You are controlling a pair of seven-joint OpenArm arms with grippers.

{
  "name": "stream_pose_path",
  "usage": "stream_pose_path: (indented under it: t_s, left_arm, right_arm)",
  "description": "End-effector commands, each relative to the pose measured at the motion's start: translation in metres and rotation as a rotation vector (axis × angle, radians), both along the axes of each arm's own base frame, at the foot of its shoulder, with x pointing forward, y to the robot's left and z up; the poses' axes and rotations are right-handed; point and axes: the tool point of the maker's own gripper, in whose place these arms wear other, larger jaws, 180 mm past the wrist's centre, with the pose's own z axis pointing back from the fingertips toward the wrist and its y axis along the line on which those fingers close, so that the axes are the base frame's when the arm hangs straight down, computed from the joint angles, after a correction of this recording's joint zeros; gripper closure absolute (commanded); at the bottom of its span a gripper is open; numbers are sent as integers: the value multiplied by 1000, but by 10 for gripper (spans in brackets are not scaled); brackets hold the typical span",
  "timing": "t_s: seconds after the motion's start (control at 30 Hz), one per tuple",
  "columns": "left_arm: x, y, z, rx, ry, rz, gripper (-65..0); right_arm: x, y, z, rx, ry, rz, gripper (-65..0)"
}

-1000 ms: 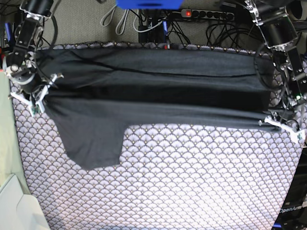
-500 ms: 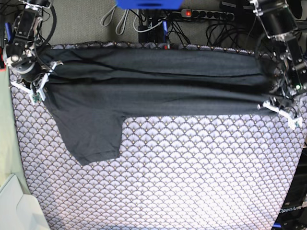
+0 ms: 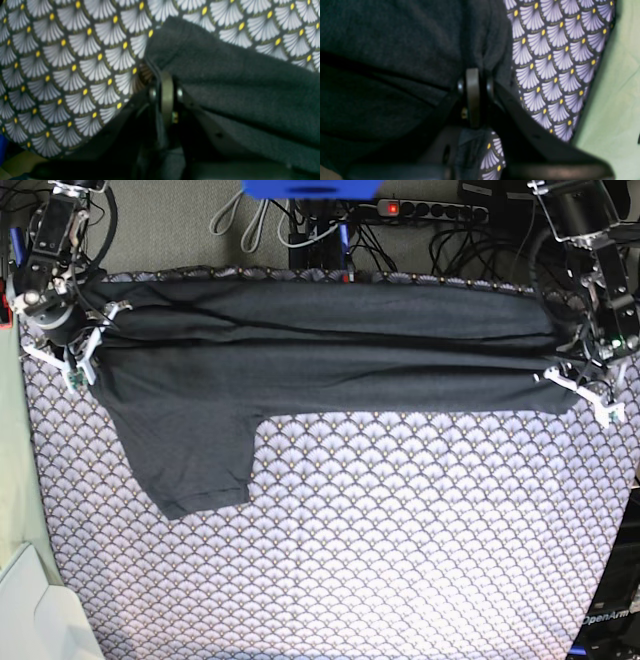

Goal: Fold the T-shirt properly
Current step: 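Release the right gripper and reach it toward the hanging sleeve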

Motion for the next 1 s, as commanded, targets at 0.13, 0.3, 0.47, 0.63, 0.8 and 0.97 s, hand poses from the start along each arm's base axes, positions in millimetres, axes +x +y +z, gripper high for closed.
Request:
stream_pose_path:
  t_s: [0.13, 0.3, 0.47, 0.63, 0.8, 0.97]
  left_arm:
    - [0, 12, 3, 23, -1, 18, -139]
    - [-6, 12, -1, 23, 14, 17, -231]
    - [-6, 12, 1, 25, 11, 17, -232]
    - [-8, 12, 0, 26, 13, 16, -233]
    - [-13, 12, -2, 27, 24, 15, -234]
    - [-19, 10, -7, 26, 42, -7, -235]
  right_arm:
    - [-2, -12, 5, -45, 25, -15, -11]
    - [-5, -17, 4, -60, 52, -33, -117]
    - [-4, -17, 32, -108, -13, -20, -209]
    - [-1, -25, 56, -148, -71, -35, -234]
    - [16, -32, 70, -153, -126, -57, -234]
    - [64, -17, 90, -116, -220, -28, -238]
